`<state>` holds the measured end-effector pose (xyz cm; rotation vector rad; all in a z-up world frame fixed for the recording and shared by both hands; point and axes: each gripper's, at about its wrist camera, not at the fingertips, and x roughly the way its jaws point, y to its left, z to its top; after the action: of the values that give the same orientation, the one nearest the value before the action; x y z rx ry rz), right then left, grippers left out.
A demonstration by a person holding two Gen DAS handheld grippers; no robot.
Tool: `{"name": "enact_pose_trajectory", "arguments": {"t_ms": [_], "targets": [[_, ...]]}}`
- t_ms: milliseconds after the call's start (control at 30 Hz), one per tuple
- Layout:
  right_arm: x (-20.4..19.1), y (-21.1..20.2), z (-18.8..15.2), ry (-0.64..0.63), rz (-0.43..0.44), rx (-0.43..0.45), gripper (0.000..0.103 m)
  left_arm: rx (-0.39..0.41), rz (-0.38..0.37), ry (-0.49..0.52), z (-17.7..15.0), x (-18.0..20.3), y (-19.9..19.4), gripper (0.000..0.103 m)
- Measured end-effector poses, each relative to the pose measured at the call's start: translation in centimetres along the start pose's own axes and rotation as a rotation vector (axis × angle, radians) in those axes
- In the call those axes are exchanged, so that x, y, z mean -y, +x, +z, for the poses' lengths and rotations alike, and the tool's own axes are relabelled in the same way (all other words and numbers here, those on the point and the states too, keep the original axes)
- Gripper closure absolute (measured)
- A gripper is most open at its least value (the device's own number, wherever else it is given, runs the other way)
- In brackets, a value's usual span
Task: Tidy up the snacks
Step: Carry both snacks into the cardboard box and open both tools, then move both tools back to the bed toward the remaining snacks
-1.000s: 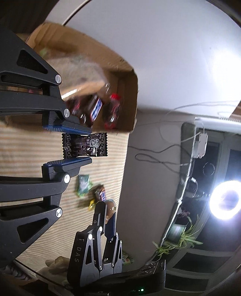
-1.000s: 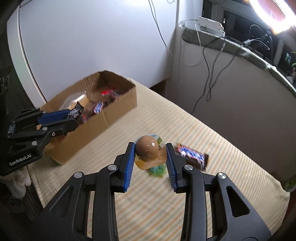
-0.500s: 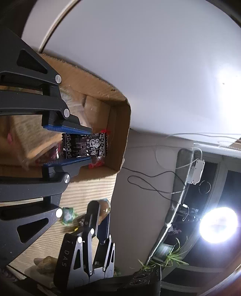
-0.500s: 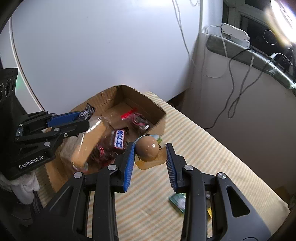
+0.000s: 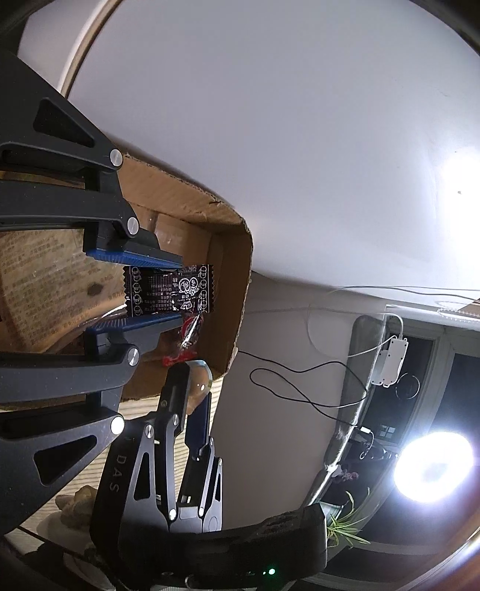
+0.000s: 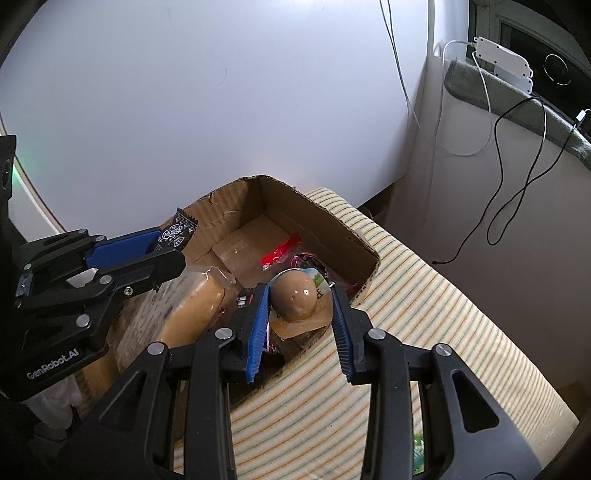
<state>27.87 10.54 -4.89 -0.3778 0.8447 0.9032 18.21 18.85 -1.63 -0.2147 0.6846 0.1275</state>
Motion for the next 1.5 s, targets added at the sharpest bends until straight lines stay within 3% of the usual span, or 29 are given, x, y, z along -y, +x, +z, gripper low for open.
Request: {"name": "enact_pose_trajectory", "arguments": {"t_ms": [267, 367, 433, 500, 967, 1067, 1133, 1267, 1500], "targets": [[-0.1, 0.5, 0.4, -0.004, 0.005, 0.005, 0.068, 0.006, 0.011, -0.014, 0.4, -0.4, 0.0, 0.08], [-0.1, 0.4, 0.5, 0.002, 0.001, 0.008, 0.066, 0.007, 0.017, -0.015, 0.5, -0.4, -0.1, 0.074], [0.1, 0.2, 0.6, 0.011, 0.0, 0.012, 0.053, 0.009, 0.019, -0.015, 0.5, -0.4, -0.2, 0.074], [0.3, -0.1, 0.6, 0.02, 0.005, 0.025, 0.047, 0.013, 0.023, -0.018, 0.4, -0.5, -0.4, 0.074], [1.4, -3.6, -0.8, 0.04, -0.047, 0.062, 0.042, 0.04, 0.006, 0.016, 0.2, 1.1, -2.8, 0.074], [1.9, -4.9, -1.6, 0.051, -0.061, 0.068, 0.038, 0.049, -0.006, 0.031, 0.0, 2.0, -3.5, 0.074], [2.3, -5.8, -2.1, 0.058, -0.083, 0.078, 0.025, 0.055, -0.016, 0.044, -0.1, 2.8, -4.0, 0.074], [3.8, -8.2, -3.3, 0.081, -0.112, 0.097, 0.014, 0.069, -0.049, 0.051, -0.4, 4.2, -4.7, 0.065], [7.1, -11.7, -6.3, 0.11, -0.183, 0.102, 0.013, 0.058, -0.127, 0.079, -1.5, 7.7, -4.9, 0.061]]}}
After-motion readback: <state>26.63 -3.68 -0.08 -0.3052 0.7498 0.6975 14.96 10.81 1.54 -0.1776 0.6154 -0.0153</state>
